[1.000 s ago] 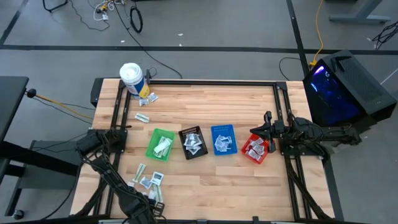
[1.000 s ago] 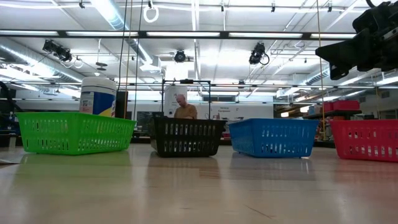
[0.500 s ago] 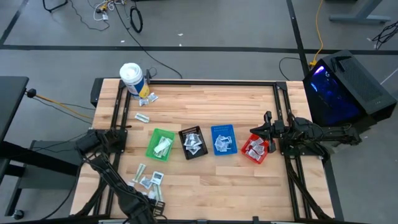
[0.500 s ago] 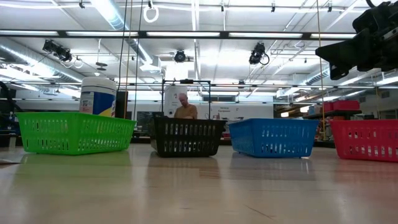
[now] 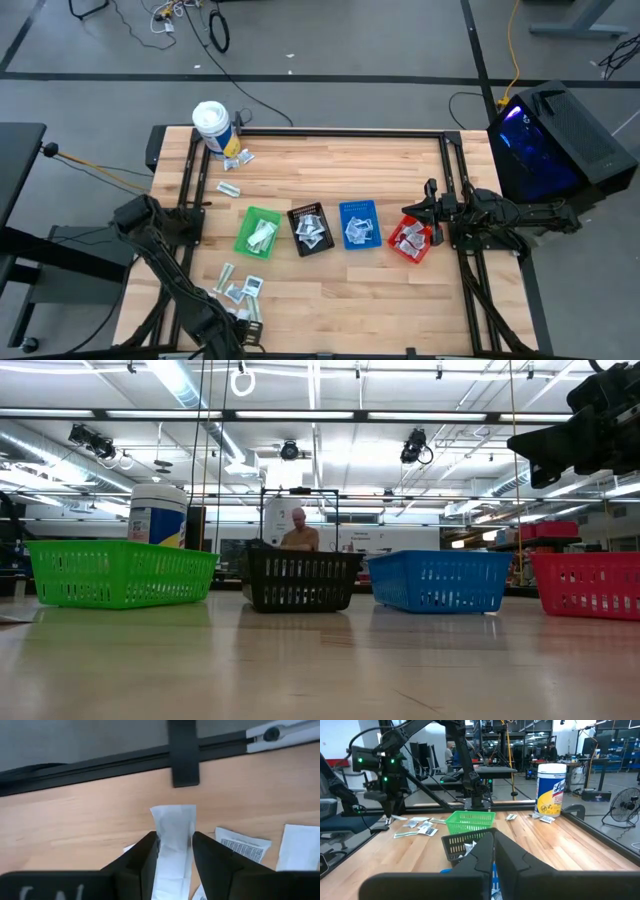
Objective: Pick & Place First Aid Supplies
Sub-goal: Put the bandage into the green basket
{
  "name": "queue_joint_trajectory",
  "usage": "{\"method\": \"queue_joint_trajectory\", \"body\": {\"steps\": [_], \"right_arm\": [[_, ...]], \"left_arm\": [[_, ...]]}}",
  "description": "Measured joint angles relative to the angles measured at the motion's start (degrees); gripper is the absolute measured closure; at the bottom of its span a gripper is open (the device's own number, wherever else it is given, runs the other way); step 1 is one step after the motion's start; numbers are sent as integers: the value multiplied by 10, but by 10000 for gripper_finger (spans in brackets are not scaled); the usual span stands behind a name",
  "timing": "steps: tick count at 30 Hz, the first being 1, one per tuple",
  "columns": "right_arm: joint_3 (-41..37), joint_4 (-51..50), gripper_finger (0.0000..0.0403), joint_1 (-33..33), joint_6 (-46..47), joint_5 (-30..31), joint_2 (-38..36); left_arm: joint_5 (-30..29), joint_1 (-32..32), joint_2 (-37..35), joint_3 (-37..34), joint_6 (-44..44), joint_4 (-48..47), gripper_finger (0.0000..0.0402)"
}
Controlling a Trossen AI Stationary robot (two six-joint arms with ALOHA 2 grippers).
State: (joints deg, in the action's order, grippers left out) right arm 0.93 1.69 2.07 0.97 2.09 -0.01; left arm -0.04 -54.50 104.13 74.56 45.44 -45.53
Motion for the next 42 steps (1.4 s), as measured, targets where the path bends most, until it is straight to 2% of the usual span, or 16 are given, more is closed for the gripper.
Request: {"method": "queue_joint_trajectory", "body": {"steps": [6, 12, 27, 42], "right_arm": [[0, 0, 380, 0, 0, 0, 0], [0, 0, 380, 0, 0, 0, 0], [0, 0, 380, 0, 0, 0, 0], [0, 0, 380, 0, 0, 0, 0]], "left_arm": [[-28, 20, -35, 0, -33, -1, 268], [-62, 66, -61, 0, -43, -2, 268], [-105, 198, -66, 0, -80, -28, 268], [-105, 343, -74, 0, -244, -146, 268]]}}
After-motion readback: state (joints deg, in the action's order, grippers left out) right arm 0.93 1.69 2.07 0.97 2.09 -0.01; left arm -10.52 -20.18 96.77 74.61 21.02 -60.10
